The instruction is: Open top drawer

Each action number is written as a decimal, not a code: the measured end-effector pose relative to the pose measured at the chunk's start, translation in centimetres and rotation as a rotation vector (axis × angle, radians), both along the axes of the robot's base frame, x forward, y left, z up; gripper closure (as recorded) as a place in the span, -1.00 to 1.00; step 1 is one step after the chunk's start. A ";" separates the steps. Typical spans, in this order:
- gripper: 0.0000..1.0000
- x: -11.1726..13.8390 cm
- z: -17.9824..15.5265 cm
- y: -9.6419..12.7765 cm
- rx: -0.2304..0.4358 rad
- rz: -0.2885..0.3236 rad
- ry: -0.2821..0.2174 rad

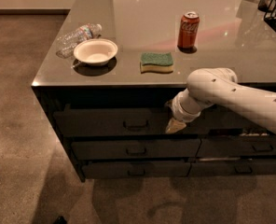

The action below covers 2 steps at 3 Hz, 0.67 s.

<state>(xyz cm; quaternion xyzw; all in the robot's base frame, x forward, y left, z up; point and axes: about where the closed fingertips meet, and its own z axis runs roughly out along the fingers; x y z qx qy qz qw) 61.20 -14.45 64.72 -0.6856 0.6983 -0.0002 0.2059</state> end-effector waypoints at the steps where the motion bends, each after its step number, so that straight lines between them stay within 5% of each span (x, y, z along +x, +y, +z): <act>1: -0.22 0.0 0.0 0.0 0.000 0.000 0.000; 2: -0.49 -6.4 0.8 -0.2 0.021 0.057 0.038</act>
Offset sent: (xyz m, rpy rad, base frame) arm -0.1206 -0.0098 0.0151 0.0242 0.0830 0.1135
